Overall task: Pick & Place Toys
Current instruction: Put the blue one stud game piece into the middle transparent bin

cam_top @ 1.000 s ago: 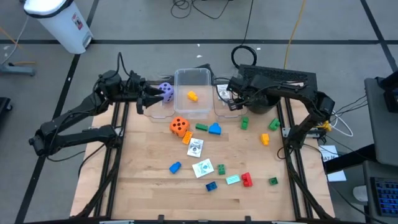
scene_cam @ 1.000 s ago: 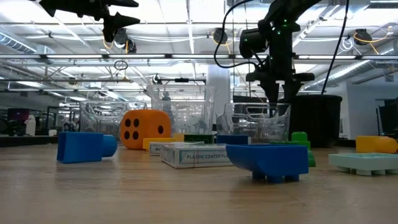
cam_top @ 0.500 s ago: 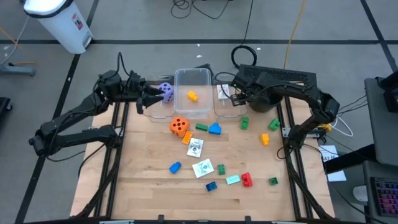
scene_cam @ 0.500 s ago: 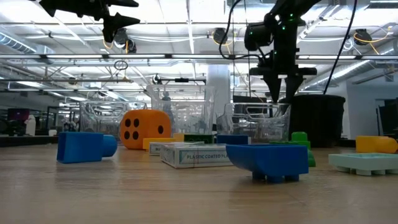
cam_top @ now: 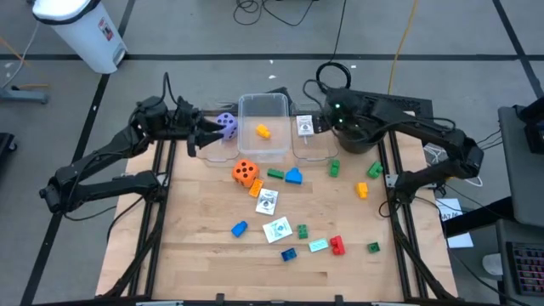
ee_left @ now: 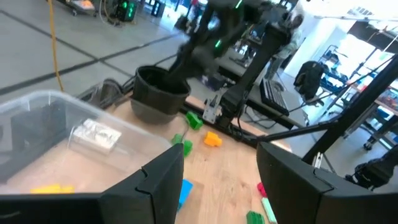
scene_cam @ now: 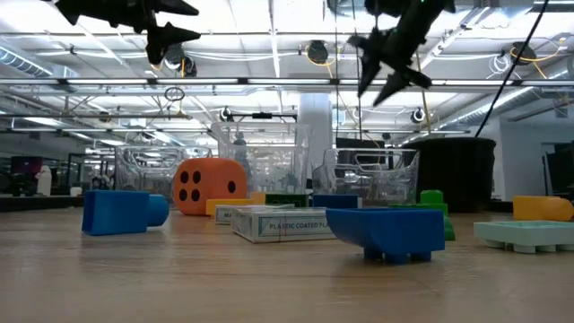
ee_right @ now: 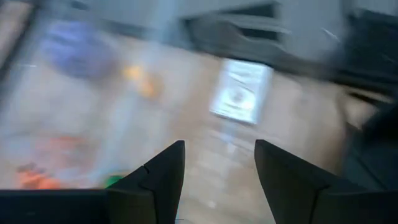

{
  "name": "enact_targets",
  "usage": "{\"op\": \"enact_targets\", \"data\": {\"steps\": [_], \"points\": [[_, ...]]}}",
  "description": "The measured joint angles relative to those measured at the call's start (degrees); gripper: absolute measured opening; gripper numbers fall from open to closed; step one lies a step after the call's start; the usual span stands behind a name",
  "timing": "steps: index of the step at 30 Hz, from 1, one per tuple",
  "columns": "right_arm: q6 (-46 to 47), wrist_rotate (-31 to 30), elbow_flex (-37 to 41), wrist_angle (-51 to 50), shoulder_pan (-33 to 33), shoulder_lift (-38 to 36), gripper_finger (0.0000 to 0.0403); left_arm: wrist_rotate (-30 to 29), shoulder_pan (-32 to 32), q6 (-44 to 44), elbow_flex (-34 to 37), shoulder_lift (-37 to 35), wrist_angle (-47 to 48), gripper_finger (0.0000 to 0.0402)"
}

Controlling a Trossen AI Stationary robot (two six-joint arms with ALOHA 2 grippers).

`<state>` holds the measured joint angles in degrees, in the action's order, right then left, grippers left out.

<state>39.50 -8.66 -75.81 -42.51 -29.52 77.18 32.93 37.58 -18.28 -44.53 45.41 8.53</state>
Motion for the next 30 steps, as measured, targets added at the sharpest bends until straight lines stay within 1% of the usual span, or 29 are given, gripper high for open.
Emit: {"op": "enact_targets", "data": {"steps": [3,7,10,14,19,21,22,26,28,30], "points": [[-4.88,5.09,0.0,5.19,0.51,-2.16,0.0187,-0.03,-0.01,0.05,0.0,0.01,2.7,0.0209],[-12.3,14.12,-0.01,8.19,1.63,-4.5,0.0187,-0.37,-0.13,-0.39,0.02,0.0,5.53,0.0209],[-15.43,19.13,-0.02,7.67,2.97,-5.52,0.0187,-2.86,-1.07,-2.21,0.02,0.01,6.62,0.0209],[-16.63,23.51,-0.02,5.31,5.86,-6.2,0.0187,-5.83,-3.64,-5.86,0.02,0.0,6.71,0.0209],[-18.39,23.71,-0.02,-1.14,13.7,-6.49,0.0187,-8.44,-9.68,-12.42,0.02,0.01,6.7,0.0209],[-20.3,23.31,-0.02,-3.05,17.56,-6.48,0.0187,-10.57,-13.3,-15.28,0.02,0.0,6.76,0.0209],[-20.75,22.08,-0.02,-3.62,19.5,-6.48,0.0187,-12.29,-15.36,-16.5,0.02,0.0,6.72,0.0209],[-20.48,15.87,2.41,0.12,26.71,-6.54,0.0187,-22.92,-24.73,-20.45,0.02,0.01,6.74,0.0209],[-20.43,14.56,4.95,3.17,29.49,-6.73,0.0187,-28.64,-29.32,-21.86,0.02,0.02,6.72,0.0209],[-20.0,14.64,7.98,7.12,31.65,-6.96,0.0187,-33.61,-33.4,-23.0,0.02,0.85,6.53,0.0209]]}}
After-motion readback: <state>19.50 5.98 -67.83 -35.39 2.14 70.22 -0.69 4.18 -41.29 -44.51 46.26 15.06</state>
